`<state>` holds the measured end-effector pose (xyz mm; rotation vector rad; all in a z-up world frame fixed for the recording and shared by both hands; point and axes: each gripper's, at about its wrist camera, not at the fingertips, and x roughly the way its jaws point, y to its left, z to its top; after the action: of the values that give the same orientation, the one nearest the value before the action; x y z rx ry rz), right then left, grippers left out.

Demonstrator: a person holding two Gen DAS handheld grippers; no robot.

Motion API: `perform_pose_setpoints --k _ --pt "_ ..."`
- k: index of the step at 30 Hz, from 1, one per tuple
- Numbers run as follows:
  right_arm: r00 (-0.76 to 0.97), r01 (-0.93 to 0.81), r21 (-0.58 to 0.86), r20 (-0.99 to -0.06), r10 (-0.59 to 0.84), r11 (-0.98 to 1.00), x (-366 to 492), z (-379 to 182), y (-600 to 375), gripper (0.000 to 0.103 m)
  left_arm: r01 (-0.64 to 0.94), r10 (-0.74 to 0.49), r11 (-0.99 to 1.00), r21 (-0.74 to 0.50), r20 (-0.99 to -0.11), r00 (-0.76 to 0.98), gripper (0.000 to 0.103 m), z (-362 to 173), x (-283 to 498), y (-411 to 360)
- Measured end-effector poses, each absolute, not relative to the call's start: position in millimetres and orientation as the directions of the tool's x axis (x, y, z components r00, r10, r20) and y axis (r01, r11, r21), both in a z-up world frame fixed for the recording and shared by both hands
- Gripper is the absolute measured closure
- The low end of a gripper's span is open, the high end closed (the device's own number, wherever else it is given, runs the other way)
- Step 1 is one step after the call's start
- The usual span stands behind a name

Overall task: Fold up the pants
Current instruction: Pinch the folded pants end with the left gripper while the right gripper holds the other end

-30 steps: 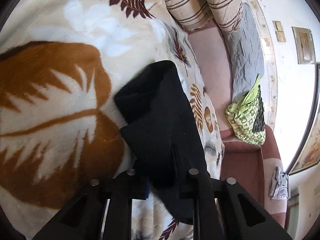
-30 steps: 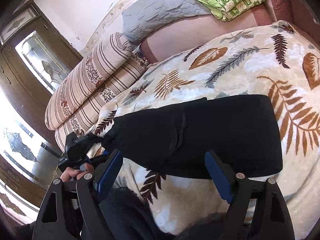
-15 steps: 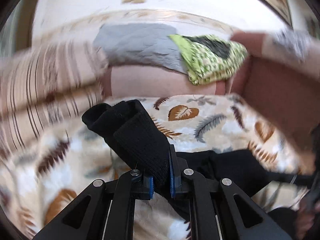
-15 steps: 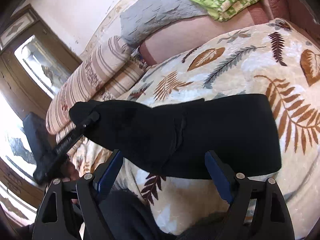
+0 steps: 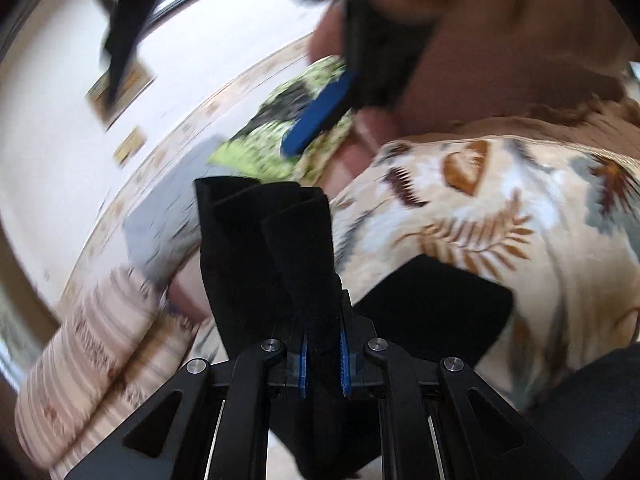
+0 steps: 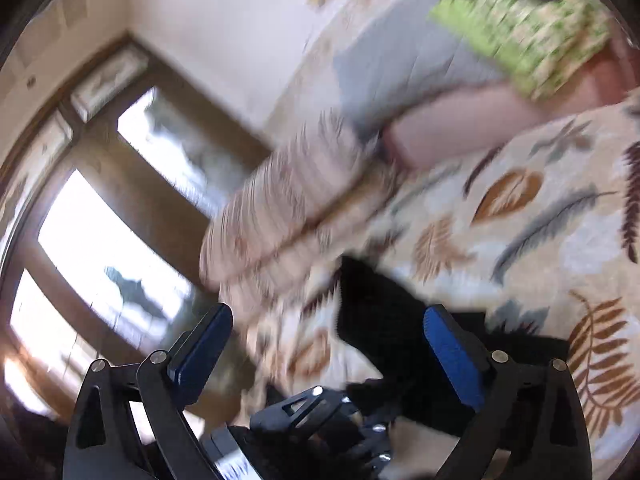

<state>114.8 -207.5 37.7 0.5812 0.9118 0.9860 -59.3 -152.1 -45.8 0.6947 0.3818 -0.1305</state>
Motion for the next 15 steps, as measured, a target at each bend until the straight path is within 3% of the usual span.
perform_pose_setpoints --k 4,8,10,11,12,15 --pt "0.256 -0.378 0.678 -0.578 0.775 0.631 127.7 11.1 -210.7 0.005 0.306 -0.043 0.742 0.597 -0.414 0.909 0.094 -56.9 -64.7 -157.0" --pt "0.237 -0.268 0.693 -0.626 0.743 0.670 133.3 -27.9 -223.6 0.006 0.366 -0.090 0.722 0.588 -0.444 0.891 0.094 -66.2 -74.2 -165.6" --pt "0.215 -0.254 0.716 -0.613 0.760 0.650 133.6 -43.7 -224.8 0.033 0.391 -0.098 0.709 0.587 -0.467 0.879 0.093 -71.7 -73.0 -166.0" --pt "0.195 -0.251 0.717 -0.621 0.759 0.650 136.7 -59.8 -226.9 0.075 0.401 -0.093 0.701 0.590 -0.483 0.871 0.092 -76.0 -74.3 -166.6" --pt "0.195 -0.251 0.717 -0.621 0.759 0.650 136.7 -59.8 -226.9 0.084 0.415 -0.092 0.701 0.580 -0.503 0.859 0.092 -77.9 -73.3 -166.0" --pt "0.204 -0.209 0.679 -0.673 0.711 0.704 142.4 -84.9 -228.2 0.086 0.450 -0.103 0.733 0.510 -0.570 0.815 0.084 -78.5 -66.8 -158.9"
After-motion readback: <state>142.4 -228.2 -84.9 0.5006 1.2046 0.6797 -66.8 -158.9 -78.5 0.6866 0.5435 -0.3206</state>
